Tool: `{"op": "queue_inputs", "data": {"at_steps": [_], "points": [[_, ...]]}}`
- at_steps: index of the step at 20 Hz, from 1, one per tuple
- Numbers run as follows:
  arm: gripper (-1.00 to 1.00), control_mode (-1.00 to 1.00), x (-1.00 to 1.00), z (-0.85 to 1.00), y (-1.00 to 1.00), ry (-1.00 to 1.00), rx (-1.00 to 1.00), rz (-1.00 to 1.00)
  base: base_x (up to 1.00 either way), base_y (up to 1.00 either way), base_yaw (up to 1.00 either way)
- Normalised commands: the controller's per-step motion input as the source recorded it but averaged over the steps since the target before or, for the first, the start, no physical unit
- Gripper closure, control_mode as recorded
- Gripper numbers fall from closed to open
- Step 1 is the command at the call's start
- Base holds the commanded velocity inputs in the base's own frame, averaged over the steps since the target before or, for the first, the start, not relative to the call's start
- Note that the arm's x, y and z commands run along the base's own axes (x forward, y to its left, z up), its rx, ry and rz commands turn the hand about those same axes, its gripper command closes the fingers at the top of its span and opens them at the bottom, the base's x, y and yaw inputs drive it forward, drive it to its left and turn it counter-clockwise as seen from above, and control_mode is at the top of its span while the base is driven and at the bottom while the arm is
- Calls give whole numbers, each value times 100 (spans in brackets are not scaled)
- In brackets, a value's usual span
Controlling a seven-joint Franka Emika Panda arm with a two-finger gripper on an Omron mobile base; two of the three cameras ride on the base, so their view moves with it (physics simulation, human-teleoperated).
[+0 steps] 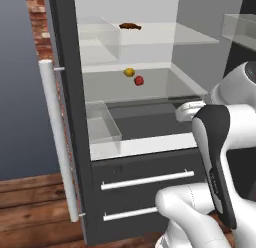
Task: Transport the steak and bell pepper to the fridge. Place the steak on the rack containing meat and place the bell pepper on the rack containing the vegetable, ensuring meats and vegetables are on different racks.
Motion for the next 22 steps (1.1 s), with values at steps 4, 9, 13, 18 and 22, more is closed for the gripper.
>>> {"op": "queue_inputs", "data": {"at_steps": [4,9,13,18,22], "points": [[-100,100,0,0,0,0,0,0,-100,2,0],[-100,100,0,0,0,0,0,0,-92,-25,-1],[-100,100,0,0,0,0,0,0,-8,-100,-10],[-100,100,0,0,0,0,0,0,-17,-100,-18],[-100,100,0,0,0,0,0,0,-49,-90,-49]]}}
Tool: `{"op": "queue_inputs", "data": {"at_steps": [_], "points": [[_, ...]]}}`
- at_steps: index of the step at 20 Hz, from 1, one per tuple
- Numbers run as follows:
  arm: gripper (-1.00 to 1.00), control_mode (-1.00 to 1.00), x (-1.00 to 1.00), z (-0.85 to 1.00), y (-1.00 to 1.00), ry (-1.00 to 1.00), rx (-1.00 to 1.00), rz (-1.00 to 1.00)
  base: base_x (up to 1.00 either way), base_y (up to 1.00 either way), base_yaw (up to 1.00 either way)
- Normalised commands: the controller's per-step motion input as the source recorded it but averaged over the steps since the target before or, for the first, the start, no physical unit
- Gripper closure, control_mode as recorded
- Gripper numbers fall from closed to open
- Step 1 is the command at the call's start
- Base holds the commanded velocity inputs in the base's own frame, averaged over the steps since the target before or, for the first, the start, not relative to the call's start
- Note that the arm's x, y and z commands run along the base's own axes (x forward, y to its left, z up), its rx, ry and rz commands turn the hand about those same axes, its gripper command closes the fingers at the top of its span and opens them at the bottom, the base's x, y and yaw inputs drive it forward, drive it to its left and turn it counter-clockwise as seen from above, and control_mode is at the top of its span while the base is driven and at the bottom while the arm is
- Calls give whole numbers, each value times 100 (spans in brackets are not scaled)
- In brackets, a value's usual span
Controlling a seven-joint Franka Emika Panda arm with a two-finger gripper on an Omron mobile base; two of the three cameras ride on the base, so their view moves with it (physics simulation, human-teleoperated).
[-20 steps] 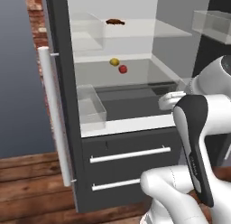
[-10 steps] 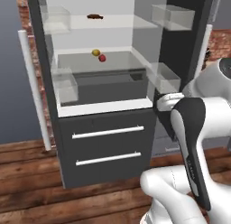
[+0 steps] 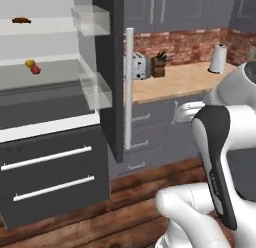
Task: Transport the steak and bell pepper to the fridge. Place the steak on the rack containing meat and place the bell pepper on the rack containing the vegetable, ensuring meats and vegetables are on different racks.
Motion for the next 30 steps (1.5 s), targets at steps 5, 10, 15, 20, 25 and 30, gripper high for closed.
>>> {"op": "queue_inputs", "data": {"at_steps": [5,10,15,20,25,30], "points": [[-100,100,0,0,0,0,0,0,-11,-30,-84],[-100,100,0,0,0,0,0,0,-3,-24,-87],[-100,100,0,0,0,0,0,0,-20,-52,-71],[-100,100,0,0,0,0,0,0,-17,-100,-32],[-100,100,0,0,0,0,0,0,-27,-100,-19],[-100,100,0,0,0,0,0,0,-35,-100,-23]]}}
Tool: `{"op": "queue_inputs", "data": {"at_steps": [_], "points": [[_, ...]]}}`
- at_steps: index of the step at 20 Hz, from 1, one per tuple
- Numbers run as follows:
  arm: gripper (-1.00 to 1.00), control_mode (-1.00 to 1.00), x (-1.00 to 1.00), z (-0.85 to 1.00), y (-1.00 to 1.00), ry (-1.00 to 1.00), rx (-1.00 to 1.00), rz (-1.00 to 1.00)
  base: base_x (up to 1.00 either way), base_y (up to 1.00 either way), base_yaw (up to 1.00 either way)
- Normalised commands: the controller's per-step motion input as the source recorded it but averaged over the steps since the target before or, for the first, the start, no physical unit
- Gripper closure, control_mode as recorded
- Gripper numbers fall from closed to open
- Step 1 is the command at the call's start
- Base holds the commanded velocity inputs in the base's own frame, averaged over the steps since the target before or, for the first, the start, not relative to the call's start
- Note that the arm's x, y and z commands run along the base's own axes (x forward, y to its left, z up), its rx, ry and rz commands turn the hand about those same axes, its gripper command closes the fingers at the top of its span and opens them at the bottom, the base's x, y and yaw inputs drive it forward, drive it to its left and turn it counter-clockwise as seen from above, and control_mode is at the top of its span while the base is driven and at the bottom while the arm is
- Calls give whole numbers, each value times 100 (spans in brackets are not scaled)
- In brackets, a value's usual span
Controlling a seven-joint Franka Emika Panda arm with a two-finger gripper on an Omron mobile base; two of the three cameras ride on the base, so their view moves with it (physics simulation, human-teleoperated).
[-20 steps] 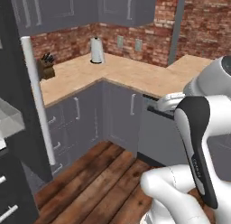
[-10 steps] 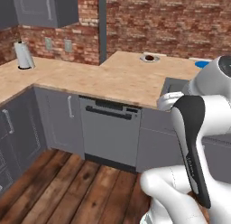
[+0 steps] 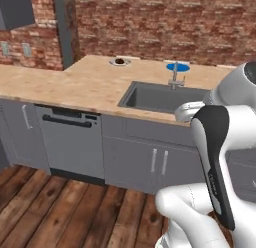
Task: Transport the steak and bell pepper to the fridge. Place the steak on the rack containing meat and place the bell pepper on the rack containing the vegetable, ensuring meats and vegetables are on different racks.
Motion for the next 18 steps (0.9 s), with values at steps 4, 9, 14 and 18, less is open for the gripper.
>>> {"op": "queue_inputs", "data": {"at_steps": [4,9,14,18], "points": [[-100,100,0,0,0,0,0,0,-6,-100,-21],[-100,100,0,0,0,0,0,0,0,-100,-13],[-100,100,0,0,0,0,0,0,-11,-100,-11],[-100,100,0,0,0,0,0,0,-3,-100,-5]]}}
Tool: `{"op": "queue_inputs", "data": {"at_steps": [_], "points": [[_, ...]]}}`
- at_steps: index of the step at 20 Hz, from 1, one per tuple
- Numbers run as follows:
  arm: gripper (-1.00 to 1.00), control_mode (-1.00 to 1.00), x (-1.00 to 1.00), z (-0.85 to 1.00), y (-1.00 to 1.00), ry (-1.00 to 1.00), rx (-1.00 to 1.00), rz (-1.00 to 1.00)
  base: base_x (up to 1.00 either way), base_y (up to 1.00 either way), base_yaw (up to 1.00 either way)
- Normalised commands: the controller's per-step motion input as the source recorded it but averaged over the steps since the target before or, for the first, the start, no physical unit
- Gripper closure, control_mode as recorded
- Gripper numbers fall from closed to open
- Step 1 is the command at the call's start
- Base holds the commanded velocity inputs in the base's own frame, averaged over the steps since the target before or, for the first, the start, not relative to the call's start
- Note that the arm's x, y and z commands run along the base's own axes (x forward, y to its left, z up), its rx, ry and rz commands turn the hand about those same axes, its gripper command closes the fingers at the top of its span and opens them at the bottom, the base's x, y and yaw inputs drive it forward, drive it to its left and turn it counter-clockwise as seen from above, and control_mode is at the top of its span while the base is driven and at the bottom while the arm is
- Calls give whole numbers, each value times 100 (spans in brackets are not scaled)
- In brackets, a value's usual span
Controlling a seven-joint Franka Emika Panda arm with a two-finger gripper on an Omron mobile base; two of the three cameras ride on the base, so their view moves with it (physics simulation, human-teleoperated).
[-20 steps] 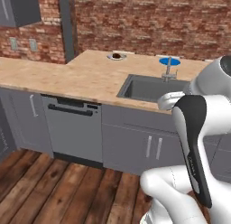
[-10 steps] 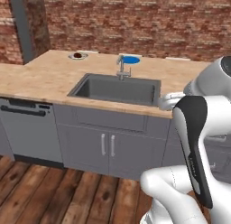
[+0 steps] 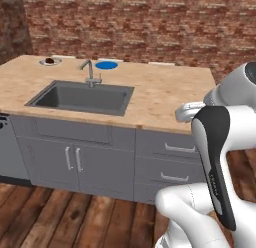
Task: Transport the steak and bell pepper to the fridge. Place the steak on the rack containing meat and place the bell pepper on the rack containing the vegetable, ensuring meats and vegetables are on different racks.
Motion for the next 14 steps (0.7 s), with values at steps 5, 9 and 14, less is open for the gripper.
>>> {"op": "queue_inputs", "data": {"at_steps": [5,9,14], "points": [[-100,100,0,0,0,0,0,0,0,-100,0],[-100,100,0,0,0,0,0,0,0,-100,4],[-100,100,0,0,0,0,0,0,6,-100,2]]}}
